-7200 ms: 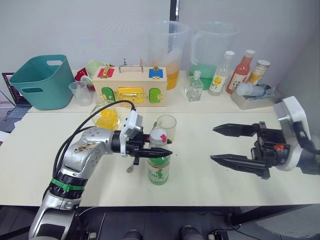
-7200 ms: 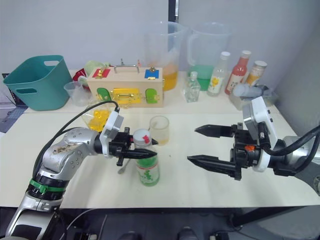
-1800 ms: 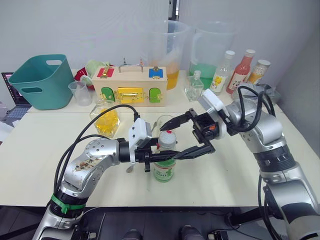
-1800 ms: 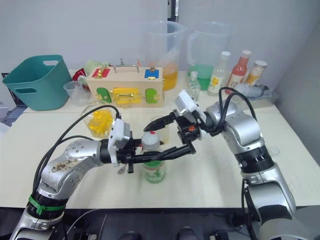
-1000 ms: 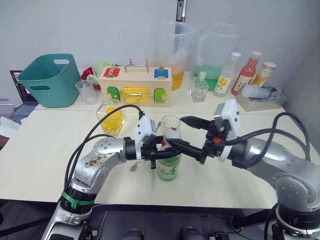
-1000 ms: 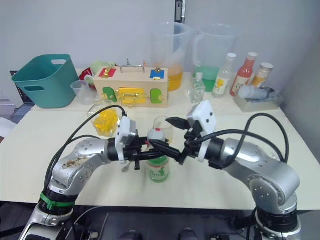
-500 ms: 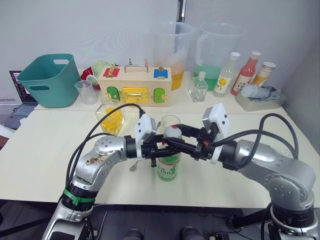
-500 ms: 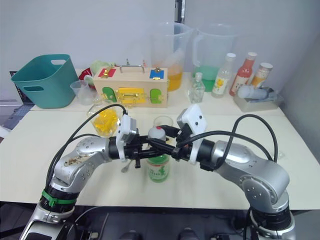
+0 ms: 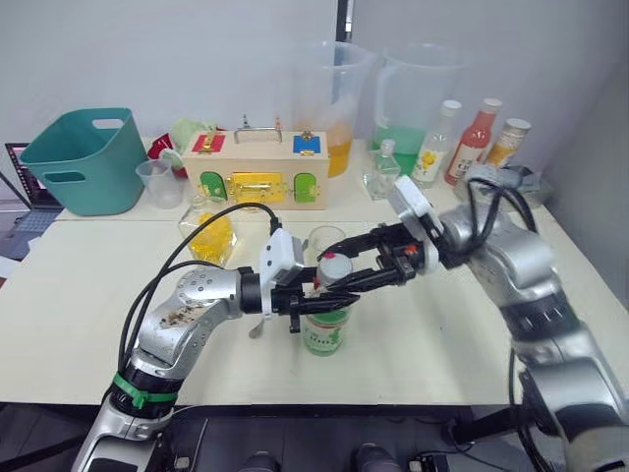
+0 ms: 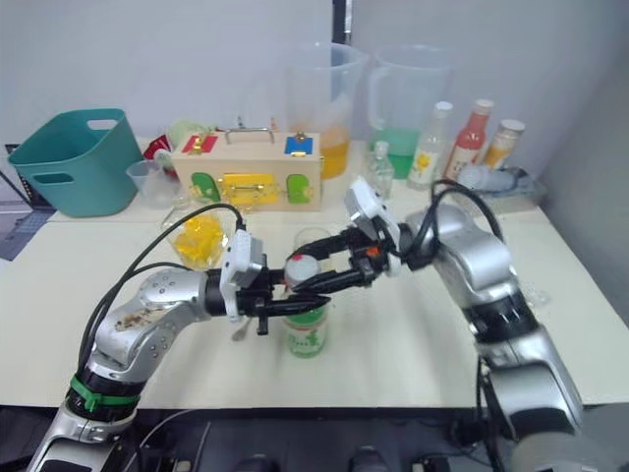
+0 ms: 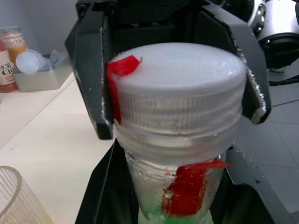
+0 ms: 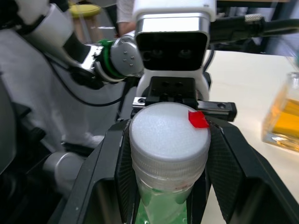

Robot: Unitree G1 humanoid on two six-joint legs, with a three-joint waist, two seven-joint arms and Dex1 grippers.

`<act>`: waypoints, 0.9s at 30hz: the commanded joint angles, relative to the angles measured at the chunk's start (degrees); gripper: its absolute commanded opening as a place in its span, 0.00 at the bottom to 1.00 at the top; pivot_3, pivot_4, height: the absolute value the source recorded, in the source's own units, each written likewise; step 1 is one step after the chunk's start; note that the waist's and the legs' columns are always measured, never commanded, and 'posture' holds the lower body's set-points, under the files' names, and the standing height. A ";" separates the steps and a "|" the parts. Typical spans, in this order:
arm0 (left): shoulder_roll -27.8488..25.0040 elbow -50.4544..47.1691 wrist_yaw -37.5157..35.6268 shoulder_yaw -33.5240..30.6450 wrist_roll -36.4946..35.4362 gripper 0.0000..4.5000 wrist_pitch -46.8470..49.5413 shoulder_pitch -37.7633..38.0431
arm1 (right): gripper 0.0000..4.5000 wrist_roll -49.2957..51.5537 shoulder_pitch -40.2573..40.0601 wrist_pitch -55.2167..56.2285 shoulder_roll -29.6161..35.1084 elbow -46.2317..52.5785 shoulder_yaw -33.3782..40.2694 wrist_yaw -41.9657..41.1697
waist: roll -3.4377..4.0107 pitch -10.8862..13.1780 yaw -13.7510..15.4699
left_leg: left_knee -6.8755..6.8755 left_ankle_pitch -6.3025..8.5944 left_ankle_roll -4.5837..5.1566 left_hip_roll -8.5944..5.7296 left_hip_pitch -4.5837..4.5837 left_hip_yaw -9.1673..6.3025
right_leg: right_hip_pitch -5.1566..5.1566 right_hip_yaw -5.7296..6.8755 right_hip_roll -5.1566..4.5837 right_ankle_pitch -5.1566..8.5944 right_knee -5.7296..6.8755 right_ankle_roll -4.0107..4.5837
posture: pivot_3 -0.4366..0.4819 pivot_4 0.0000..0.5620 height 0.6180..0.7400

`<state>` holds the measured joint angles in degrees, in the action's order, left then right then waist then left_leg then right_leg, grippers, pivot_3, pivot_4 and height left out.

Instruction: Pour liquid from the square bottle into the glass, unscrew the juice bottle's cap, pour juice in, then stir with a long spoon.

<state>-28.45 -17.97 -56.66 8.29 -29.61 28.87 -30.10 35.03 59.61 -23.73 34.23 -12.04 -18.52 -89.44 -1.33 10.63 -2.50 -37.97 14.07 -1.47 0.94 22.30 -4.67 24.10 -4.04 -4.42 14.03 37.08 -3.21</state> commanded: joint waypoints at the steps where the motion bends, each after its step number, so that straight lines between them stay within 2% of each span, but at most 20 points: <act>1: -0.71 -1.85 1.57 -0.10 0.65 0.28 0.75 0.97 | 0.61 4.11 4.28 3.00 2.85 -1.24 -4.94 -3.06 | 0.00 0.00 0.01 | 0.00 0.00 0.00 0.00 0.00 -0.02 | 0.01 0.00 0.00 0.00 0.01 0.00 | 0.48 0.27 1.00; 6: -0.28 -2.19 2.66 -0.02 0.46 0.28 0.80 1.91 | 0.98 8.27 6.87 2.71 5.93 -1.54 -6.21 -3.06 | 0.01 0.00 0.06 | 0.00 0.00 0.00 -0.02 0.02 -0.02 | 0.02 0.00 -0.03 0.00 0.00 0.00 | 0.48 0.27 1.00; 9: 0.29 -1.38 2.87 0.44 0.76 0.28 0.31 1.44 | 0.99 8.36 5.42 0.49 6.04 -0.53 -2.22 -2.44 | 0.01 0.00 0.06 | 0.00 0.00 0.00 -0.02 0.02 -0.02 | 0.02 0.00 -0.02 0.00 0.00 0.00 | 0.48 0.27 1.00; 11: 0.91 -0.55 2.84 0.83 1.00 0.28 -0.14 0.87 | 0.99 9.57 2.05 -2.59 6.75 3.77 2.62 1.74 | 0.00 0.00 0.46 | 0.00 0.00 0.00 -0.03 0.02 -0.02 | 0.01 0.00 -0.02 0.00 0.00 0.00 | 0.48 0.27 1.00; 14: 1.97 0.39 2.94 1.18 1.27 0.28 -0.65 0.19 | 0.99 10.70 -6.71 -6.25 7.28 15.62 10.10 13.84 | 0.00 0.00 1.21 | -0.01 0.00 0.00 -0.06 0.05 -0.05 | -0.03 0.02 -0.05 -0.01 -0.01 -0.01 | 0.48 0.27 1.00; 18: 3.68 1.52 3.21 1.69 1.31 0.28 -1.10 -0.58 | 0.99 10.73 -16.33 -11.04 5.71 29.79 16.60 29.95 | 0.00 0.00 1.73 | -0.02 0.00 -0.01 -0.08 0.08 0.00 | 0.03 -0.02 -0.07 -0.01 0.00 -0.01 | 0.48 0.27 1.00; 19: 4.05 1.62 3.29 1.79 1.31 0.28 -1.08 -0.69 | 0.99 11.02 -17.52 -12.19 5.21 31.78 17.67 32.74 | 0.00 0.00 1.72 | -0.03 0.00 -0.01 -0.08 0.07 0.00 | 0.02 -0.02 -0.06 -0.01 -0.01 -0.01 | 0.48 0.27 1.00; 23: 6.00 2.61 2.81 2.70 1.14 0.28 -0.87 -1.60 | 0.99 14.25 -23.76 -21.86 2.01 46.48 21.57 52.76 | 0.00 0.00 1.96 | -0.03 -0.05 -0.10 -0.08 0.07 -0.04 | -0.04 -0.01 -0.05 -0.01 -0.01 -0.01 | 0.48 0.27 1.00; 27: 7.04 3.85 2.68 3.23 1.71 0.28 -0.95 -2.55 | 0.99 18.84 -25.30 -30.13 1.77 51.82 23.91 63.83 | 0.00 -0.01 2.16 | -0.07 -0.06 -0.11 -0.11 0.08 -0.04 | -0.09 -0.02 -0.07 0.00 -0.07 -0.02 | 0.48 0.27 1.00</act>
<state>-22.27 -14.62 -54.49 10.16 -28.54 28.58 -31.86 51.14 34.31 -50.98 35.66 36.51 2.56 -30.50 -1.33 10.63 -0.33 -38.04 14.01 -1.58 0.83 22.37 -4.71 24.00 -4.05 -4.48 14.03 37.01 -3.23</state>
